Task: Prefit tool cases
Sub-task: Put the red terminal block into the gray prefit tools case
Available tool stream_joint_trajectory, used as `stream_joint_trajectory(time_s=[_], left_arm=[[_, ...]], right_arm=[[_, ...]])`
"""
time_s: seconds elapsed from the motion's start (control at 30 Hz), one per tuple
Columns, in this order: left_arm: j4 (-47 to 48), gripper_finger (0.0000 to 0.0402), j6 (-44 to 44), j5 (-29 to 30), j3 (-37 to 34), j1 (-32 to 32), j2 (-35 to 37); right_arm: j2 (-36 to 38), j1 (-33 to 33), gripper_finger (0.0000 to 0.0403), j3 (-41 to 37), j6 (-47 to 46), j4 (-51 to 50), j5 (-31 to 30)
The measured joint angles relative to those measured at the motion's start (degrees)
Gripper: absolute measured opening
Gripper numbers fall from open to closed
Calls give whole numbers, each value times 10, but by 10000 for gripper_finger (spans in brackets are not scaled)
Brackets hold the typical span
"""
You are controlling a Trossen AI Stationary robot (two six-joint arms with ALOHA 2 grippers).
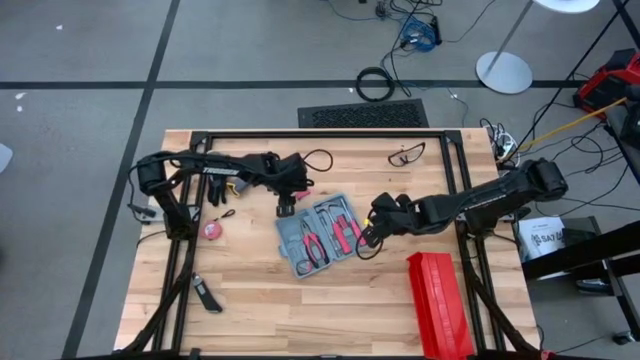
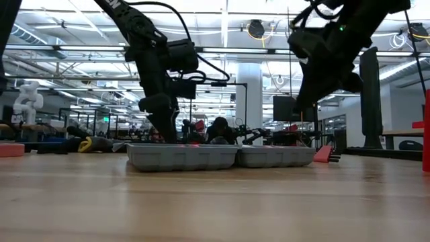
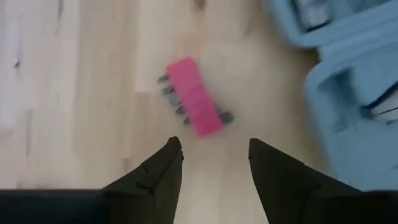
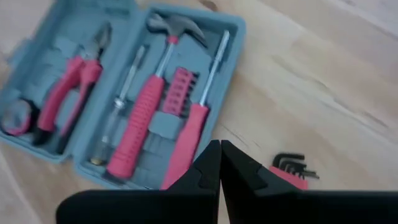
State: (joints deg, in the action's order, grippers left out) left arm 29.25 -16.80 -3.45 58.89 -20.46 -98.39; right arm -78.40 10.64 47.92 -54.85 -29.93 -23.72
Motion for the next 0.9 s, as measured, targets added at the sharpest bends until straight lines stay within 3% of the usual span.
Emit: stream_joint_trajectory(time_s=[0.27, 0.77, 0.9], left_arm=[[-28, 187, 14, 2, 0, 1, -6], [-87, 187, 15, 2, 3, -4, -96], [-98, 158, 17, -4, 2, -9, -99]], right_arm=[[-15, 0, 4, -6, -4, 16, -1], [-15, 0, 4, -6, 1, 47, -3], [-15, 0, 4, -6, 0, 55, -2]])
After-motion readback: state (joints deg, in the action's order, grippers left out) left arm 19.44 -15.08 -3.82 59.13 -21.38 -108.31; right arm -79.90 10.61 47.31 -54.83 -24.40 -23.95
